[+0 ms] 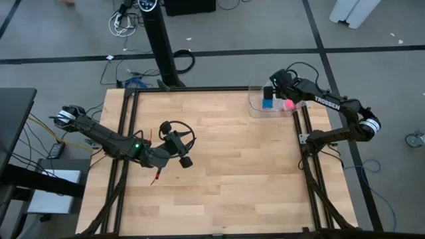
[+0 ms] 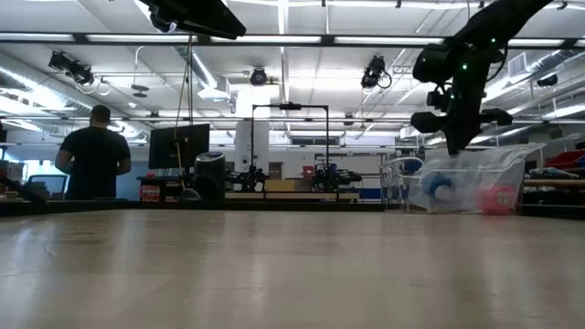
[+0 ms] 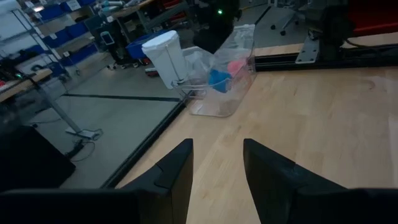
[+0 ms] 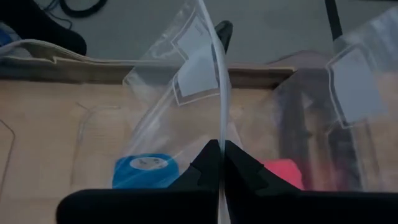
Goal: Roll bandage
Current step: Put the transparent zip bag into the transparent bin, then return to Home Position
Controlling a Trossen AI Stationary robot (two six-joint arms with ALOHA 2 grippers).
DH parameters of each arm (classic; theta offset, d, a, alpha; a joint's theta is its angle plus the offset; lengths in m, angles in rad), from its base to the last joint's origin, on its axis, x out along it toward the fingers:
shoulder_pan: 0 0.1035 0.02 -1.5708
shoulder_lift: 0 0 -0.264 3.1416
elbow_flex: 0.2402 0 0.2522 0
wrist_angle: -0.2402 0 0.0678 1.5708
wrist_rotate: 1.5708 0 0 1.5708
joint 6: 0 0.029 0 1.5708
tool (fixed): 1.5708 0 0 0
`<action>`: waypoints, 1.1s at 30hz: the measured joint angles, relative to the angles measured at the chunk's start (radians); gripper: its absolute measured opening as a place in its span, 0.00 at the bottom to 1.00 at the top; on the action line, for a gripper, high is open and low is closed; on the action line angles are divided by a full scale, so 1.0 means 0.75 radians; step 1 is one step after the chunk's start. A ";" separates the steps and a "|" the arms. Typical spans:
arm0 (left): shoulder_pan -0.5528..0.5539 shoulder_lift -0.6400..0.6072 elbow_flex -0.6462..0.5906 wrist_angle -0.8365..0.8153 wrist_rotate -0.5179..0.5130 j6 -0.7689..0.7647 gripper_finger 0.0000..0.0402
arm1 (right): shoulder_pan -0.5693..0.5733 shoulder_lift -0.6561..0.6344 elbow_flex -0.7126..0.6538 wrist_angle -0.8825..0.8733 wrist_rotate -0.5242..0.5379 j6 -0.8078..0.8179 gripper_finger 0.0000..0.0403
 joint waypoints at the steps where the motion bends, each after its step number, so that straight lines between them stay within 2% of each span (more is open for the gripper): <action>1: 0.000 0.000 0.000 0.000 0.012 -0.013 0.37 | -0.001 -0.001 0.003 0.001 0.000 -0.024 0.05; 4: 0.001 0.000 0.000 0.006 0.066 -0.018 0.37 | -0.001 -0.008 0.033 -0.044 0.000 -0.083 0.10; 15: 0.001 0.000 0.000 0.042 0.091 -0.010 0.37 | 0.074 -0.149 0.220 -0.164 -0.002 -0.198 0.31; 17: 0.001 0.000 0.000 0.043 0.138 -0.009 0.37 | 0.092 -0.180 0.262 -0.207 -0.001 -0.230 0.34; 20: 0.001 0.001 0.000 0.101 0.282 -0.001 0.36 | 0.144 -0.239 0.309 -0.269 -0.049 -0.320 0.35; 23: 0.000 0.001 0.000 0.225 0.456 0.076 0.30 | 0.220 -0.313 0.314 -0.277 -0.240 -0.397 0.30; 26: 0.000 0.001 0.000 0.343 0.591 0.184 0.18 | 0.340 -0.380 0.314 -0.265 -0.330 -0.499 0.15; 28: 0.001 0.001 0.001 0.385 0.709 0.251 0.07 | 0.433 -0.422 0.314 -0.249 -0.321 -0.545 0.05; 29: 0.003 0.001 0.001 0.400 0.763 0.272 0.04 | 0.479 -0.444 0.314 -0.229 -0.297 -0.555 0.03; 33: 0.023 0.001 0.001 0.467 0.892 0.322 0.02 | 0.642 -0.521 0.304 -0.151 -0.175 -0.553 0.01</action>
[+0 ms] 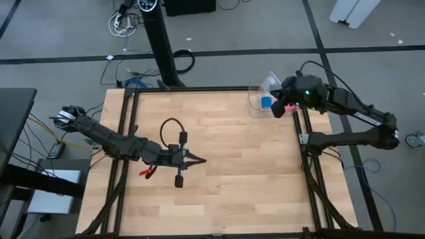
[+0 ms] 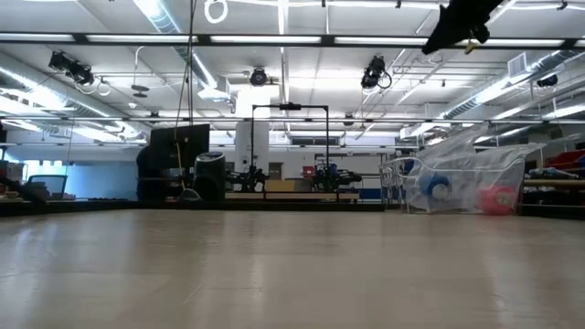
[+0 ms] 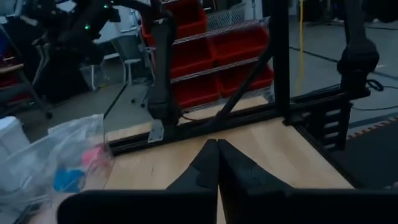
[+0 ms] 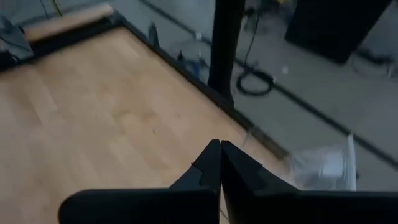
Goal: Roll bandage
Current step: Return to Home Position
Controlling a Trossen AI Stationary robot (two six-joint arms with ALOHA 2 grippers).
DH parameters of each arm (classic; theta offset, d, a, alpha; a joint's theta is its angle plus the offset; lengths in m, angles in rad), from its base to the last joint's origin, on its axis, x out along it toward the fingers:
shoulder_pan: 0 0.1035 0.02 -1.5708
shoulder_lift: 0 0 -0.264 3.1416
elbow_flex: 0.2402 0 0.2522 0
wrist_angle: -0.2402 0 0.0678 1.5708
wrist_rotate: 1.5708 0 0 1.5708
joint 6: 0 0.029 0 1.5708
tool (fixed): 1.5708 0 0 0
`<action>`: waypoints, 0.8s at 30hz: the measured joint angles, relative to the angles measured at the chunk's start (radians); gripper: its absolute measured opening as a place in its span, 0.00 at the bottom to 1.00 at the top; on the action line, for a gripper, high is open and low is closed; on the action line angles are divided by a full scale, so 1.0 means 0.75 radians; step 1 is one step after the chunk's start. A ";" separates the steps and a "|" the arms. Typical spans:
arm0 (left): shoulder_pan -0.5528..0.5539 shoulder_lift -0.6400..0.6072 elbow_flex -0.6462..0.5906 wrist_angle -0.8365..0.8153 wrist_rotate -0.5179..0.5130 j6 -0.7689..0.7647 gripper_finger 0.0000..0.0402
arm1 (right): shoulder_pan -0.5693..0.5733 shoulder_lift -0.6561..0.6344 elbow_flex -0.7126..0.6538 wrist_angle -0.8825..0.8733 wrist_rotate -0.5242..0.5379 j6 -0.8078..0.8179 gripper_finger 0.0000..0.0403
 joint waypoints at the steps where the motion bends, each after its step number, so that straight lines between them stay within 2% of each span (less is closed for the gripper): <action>1: 0.011 0.000 0.000 0.007 0.027 0.007 0.01 | 0.039 -0.017 -0.013 0.031 0.029 -0.001 0.01; 4: 0.048 0.001 -0.001 0.053 0.095 0.009 0.01 | 0.136 -0.058 -0.072 0.104 0.071 -0.023 0.01; 9: 0.104 0.000 0.000 0.039 0.107 0.010 0.01 | 0.260 -0.125 -0.206 0.261 0.080 -0.089 0.00; 12: 0.129 0.000 -0.001 0.037 0.043 0.010 0.01 | 0.333 -0.165 -0.288 0.366 0.097 -0.112 0.00; 17: 0.163 0.000 -0.056 0.042 -0.097 0.001 0.01 | 0.475 -0.209 -0.387 0.475 0.204 -0.127 0.00; 24: 0.254 -0.002 -0.170 0.110 -0.149 -0.068 0.00 | 0.697 -0.217 -0.426 0.491 0.356 -0.119 0.00</action>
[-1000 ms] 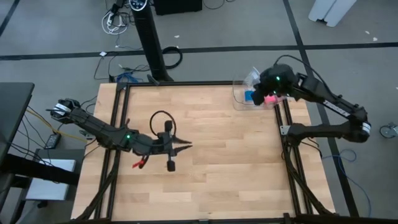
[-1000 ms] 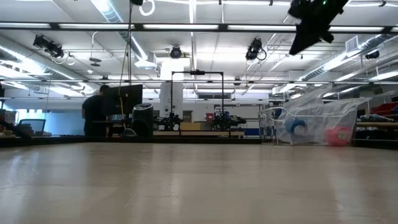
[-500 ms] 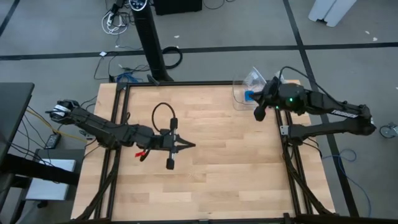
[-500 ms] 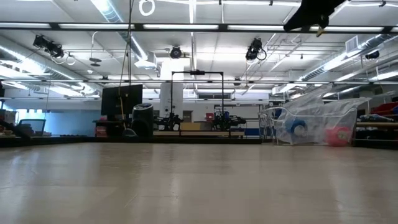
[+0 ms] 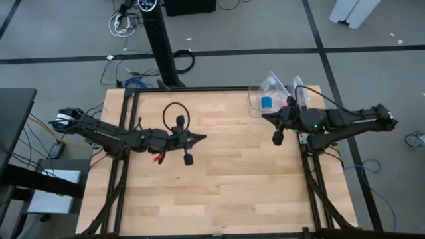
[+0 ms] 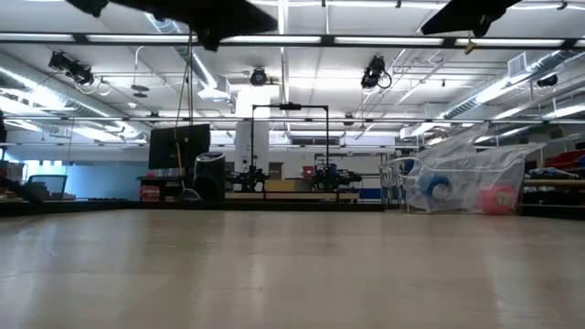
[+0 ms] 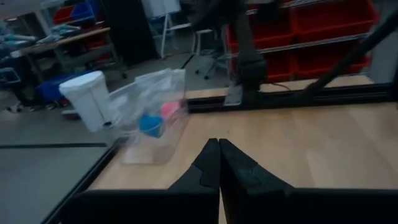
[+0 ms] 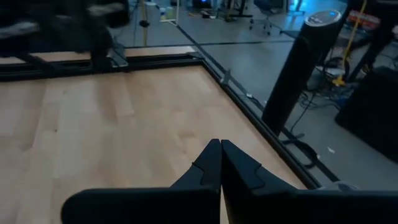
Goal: Roll bandage
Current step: Return to Home Position
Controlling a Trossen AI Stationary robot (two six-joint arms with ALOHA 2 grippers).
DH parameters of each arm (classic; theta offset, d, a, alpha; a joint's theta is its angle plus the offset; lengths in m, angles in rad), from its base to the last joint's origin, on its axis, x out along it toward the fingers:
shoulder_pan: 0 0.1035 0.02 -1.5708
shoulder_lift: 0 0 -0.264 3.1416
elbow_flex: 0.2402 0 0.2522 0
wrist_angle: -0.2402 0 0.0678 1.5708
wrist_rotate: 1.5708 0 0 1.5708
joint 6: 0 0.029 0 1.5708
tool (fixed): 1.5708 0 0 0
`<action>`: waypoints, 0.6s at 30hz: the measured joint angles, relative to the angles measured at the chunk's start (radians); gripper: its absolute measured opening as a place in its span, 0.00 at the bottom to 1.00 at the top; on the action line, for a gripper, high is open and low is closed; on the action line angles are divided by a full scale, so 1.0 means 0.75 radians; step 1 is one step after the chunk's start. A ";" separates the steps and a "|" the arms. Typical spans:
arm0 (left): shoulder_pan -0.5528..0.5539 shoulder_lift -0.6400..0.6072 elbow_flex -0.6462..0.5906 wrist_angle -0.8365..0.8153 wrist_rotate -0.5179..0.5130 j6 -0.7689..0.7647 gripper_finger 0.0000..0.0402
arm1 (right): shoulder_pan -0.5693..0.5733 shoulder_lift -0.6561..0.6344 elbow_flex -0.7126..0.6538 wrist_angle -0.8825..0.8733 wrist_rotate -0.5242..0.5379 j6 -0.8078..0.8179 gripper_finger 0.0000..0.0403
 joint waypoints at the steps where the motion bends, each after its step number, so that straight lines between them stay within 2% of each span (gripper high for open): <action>1: 0.016 -0.014 -0.024 0.019 0.009 -0.001 0.00 | 0.033 0.000 -0.007 0.008 0.023 0.000 0.00; 4: 0.068 -0.067 -0.086 0.064 0.079 -0.026 0.00 | 0.115 -0.019 -0.052 0.052 0.033 -0.038 0.00; 6: 0.095 -0.122 -0.134 0.051 0.109 -0.031 0.00 | 0.147 -0.037 -0.094 0.095 -0.009 -0.076 0.00; 13: 0.168 -0.325 -0.262 0.022 0.215 -0.034 0.00 | 0.166 -0.117 -0.322 0.408 -0.246 -0.223 0.00; 18: 0.194 -0.455 -0.352 0.018 0.274 -0.049 0.00 | 0.163 -0.197 -0.463 0.565 -0.310 -0.277 0.00</action>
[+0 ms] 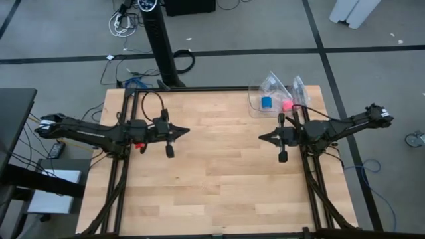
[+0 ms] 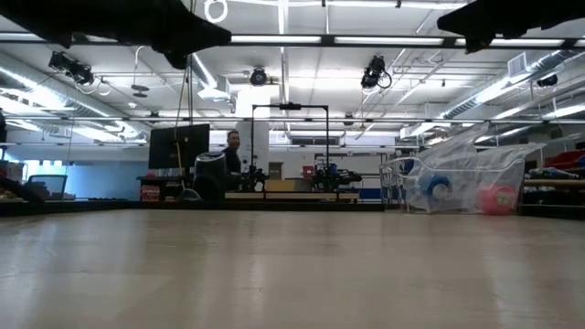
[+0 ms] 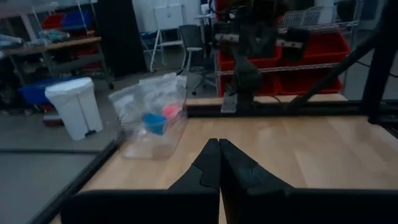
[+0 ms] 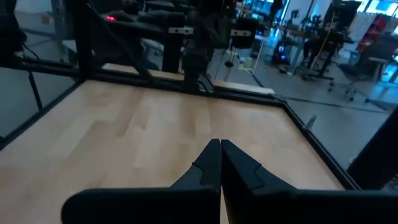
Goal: Roll bandage
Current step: Return to Home Position
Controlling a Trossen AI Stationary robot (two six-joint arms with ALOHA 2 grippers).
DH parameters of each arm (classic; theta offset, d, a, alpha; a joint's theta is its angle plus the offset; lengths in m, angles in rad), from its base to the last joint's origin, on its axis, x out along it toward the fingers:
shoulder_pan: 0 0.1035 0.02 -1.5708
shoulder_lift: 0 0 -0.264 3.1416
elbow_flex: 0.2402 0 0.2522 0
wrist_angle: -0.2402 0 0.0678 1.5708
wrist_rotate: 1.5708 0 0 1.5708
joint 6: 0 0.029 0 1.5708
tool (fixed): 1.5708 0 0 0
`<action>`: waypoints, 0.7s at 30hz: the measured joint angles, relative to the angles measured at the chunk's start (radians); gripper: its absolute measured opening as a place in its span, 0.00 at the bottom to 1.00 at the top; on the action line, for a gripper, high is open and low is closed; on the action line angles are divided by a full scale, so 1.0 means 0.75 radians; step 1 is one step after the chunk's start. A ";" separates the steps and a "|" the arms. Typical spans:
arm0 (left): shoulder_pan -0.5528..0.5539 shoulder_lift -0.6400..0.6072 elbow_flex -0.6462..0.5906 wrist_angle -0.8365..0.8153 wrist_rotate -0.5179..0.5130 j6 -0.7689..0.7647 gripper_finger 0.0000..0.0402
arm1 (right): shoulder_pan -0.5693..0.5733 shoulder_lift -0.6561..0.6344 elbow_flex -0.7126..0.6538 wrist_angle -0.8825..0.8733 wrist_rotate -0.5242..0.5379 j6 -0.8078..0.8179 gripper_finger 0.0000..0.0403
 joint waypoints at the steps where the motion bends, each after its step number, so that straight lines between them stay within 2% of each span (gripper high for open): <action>1: 0.003 -0.025 -0.020 -0.017 0.000 -0.009 0.00 | 0.000 -0.021 -0.017 0.003 -0.001 -0.001 0.00; 12: 0.005 -0.233 -0.152 -0.095 0.018 -0.015 0.00 | -0.011 -0.305 -0.160 0.014 -0.015 -0.046 0.00; 17: 0.020 -0.351 -0.262 -0.094 0.155 -0.059 0.00 | -0.070 -0.416 -0.255 0.039 -0.098 -0.041 0.00; 21: 0.093 -0.416 -0.321 -0.056 0.265 -0.092 0.00 | -0.151 -0.460 -0.357 0.096 -0.185 -0.023 0.00</action>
